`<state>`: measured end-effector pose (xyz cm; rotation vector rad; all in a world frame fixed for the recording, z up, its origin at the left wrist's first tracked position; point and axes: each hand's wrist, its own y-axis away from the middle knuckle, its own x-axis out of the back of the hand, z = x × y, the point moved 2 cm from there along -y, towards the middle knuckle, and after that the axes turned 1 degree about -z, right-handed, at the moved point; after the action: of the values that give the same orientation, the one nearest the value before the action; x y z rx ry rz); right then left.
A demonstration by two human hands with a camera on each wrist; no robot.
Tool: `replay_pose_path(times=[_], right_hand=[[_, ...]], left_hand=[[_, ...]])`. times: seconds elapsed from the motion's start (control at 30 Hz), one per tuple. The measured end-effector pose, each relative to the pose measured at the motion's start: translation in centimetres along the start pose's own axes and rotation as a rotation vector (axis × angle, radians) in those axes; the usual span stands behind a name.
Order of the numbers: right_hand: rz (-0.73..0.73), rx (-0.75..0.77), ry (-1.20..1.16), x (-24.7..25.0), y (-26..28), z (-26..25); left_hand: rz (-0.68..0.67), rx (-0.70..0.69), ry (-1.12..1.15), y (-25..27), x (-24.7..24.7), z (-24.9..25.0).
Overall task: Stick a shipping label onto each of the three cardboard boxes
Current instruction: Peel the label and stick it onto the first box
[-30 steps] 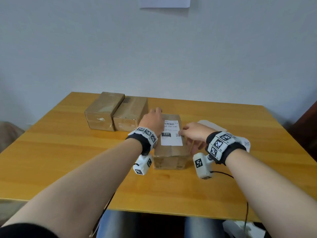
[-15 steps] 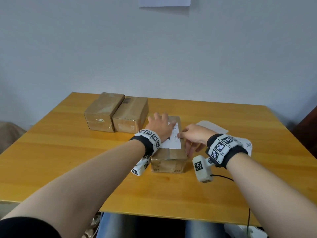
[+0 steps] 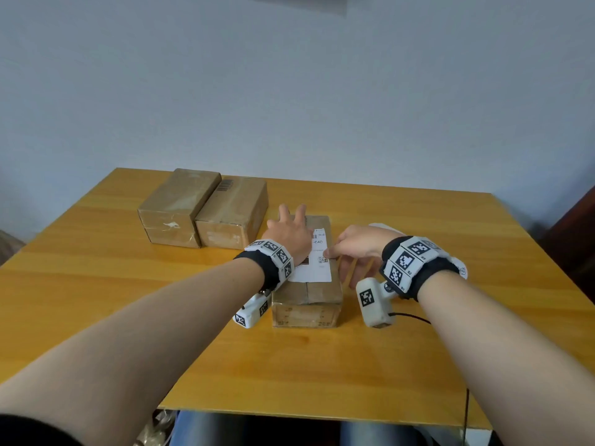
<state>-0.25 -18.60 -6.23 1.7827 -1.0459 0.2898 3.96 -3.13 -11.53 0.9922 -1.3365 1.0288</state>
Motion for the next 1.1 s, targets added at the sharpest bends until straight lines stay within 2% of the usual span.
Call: replay_pose_path(times=[0.1, 0.2, 0.3, 0.6, 0.8, 1.03, 1.1], right_hand=[[-0.017, -0.019, 0.126, 1.1, -0.2, -0.7], [-0.060, -0.036, 0.278, 2.1, -1.0, -1.5], [-0.105, -0.055, 0.282, 2.8, -2.1, -1.8], [-0.118, -0.049, 0.285, 3.3, -3.4, -1.0], [-0.149, -0.058, 0.269, 3.5, -4.0, -0.6], [-0.192, -0.079, 0.223, 3.5, -4.4, -0.1], [-0.205, -0.085, 0.201, 3.4, -4.3, 0.0]], left_hand=[[0.022, 0.144, 0.139, -0.2, 0.5, -0.1], [0.033, 0.170, 0.119, -0.7, 0.4, -0.3], [0.037, 0.184, 0.117, -1.5, 0.7, -0.6], [0.064, 0.175, 0.028, -3.6, 1.3, -1.3], [0.035, 0.081, -0.101, -4.6, 1.9, -1.6], [0.053, 0.095, 0.027, -5.9, 1.7, -2.9], [0.052, 0.053, 0.040, -6.1, 1.4, -3.4]])
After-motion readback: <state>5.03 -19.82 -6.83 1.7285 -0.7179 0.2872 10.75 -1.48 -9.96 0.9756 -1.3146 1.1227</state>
